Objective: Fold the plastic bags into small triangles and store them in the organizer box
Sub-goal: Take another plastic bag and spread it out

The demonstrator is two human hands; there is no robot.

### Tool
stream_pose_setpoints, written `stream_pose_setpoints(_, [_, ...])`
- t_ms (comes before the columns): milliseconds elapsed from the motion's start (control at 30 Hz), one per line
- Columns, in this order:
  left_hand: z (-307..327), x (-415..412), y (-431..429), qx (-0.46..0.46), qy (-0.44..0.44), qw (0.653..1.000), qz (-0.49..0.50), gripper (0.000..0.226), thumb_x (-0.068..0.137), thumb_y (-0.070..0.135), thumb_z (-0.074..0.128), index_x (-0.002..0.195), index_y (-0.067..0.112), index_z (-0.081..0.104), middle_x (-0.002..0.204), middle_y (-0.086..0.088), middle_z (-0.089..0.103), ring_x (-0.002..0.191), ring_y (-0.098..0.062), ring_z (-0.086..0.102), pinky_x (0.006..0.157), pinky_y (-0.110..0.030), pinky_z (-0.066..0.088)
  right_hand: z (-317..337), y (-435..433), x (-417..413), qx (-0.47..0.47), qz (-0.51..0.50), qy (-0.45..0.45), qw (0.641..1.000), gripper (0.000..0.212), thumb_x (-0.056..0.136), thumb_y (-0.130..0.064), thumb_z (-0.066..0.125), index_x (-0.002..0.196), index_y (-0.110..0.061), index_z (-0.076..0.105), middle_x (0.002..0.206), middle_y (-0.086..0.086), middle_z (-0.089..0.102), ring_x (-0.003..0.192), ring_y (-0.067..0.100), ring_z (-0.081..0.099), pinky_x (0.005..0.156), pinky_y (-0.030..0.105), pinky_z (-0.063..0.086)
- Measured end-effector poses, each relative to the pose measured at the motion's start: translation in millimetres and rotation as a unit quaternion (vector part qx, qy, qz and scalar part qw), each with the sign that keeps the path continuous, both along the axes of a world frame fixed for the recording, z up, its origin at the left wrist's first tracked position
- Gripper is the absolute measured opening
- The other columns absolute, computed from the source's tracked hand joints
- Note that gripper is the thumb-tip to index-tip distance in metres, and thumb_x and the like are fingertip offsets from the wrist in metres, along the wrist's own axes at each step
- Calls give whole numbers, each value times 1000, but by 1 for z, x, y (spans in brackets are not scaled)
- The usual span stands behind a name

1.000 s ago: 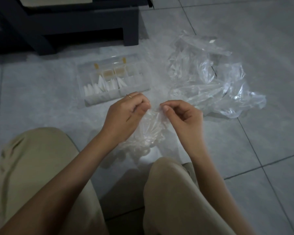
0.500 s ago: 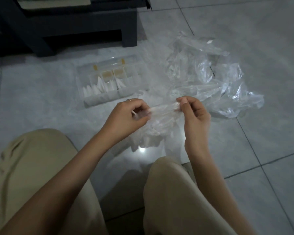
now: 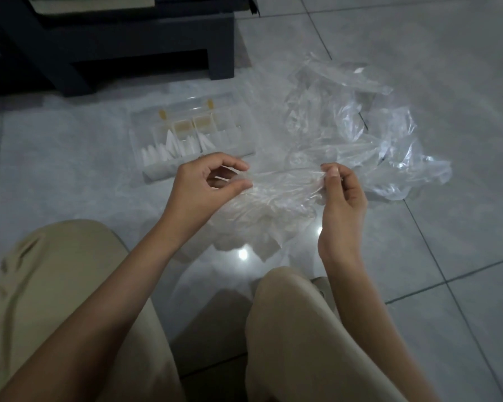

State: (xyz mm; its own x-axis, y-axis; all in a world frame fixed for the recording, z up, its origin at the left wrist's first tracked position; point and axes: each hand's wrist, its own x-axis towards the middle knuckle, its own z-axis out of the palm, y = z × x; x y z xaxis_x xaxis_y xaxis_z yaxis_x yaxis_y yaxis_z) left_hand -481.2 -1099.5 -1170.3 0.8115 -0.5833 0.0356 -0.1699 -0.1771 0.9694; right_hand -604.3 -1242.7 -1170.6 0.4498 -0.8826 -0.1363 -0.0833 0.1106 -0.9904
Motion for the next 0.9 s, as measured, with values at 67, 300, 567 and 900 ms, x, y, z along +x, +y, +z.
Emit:
stream_pose_setpoints(67, [-1, 2, 1, 2, -3, 1000, -18, 21, 75, 5, 80, 89, 17, 71, 101, 6, 71, 87, -10, 69, 78, -18, 54, -1, -1, 0, 3, -4, -3, 1000, 18, 100, -17, 49, 91, -20, 65, 77, -8, 56, 75, 5, 52, 73, 16, 44])
stream_pose_setpoints(300, [-2, 6, 1, -34, -19, 999, -14, 18, 80, -1, 73, 87, 16, 74, 91, 6, 72, 89, -6, 68, 77, -16, 52, -6, -4, -1, 6, 11, 2, 1000, 19, 101, -19, 48, 92, -20, 65, 81, -3, 55, 79, 9, 52, 76, 21, 45])
stream_pose_setpoints(567, [-2, 7, 0, 11, -13, 999, 46, 26, 94, 3, 56, 76, 21, 52, 62, 13, 59, 59, 3, 54, 60, -10, 40, -8, -11, -2, -120, 53, 47, 990, 18, 98, -11, 51, 94, -21, 66, 82, -11, 66, 74, 3, 60, 74, 16, 46])
stream_pose_setpoints(900, [-14, 4, -2, 37, -10, 984, 173, 16, 99, 15, 52, 84, 19, 47, 75, 6, 58, 61, 2, 59, 56, -14, 48, -15, 14, 0, -156, 247, 43, 955, 14, 91, -28, 58, 103, -21, 60, 90, -17, 65, 83, 3, 62, 70, 19, 49])
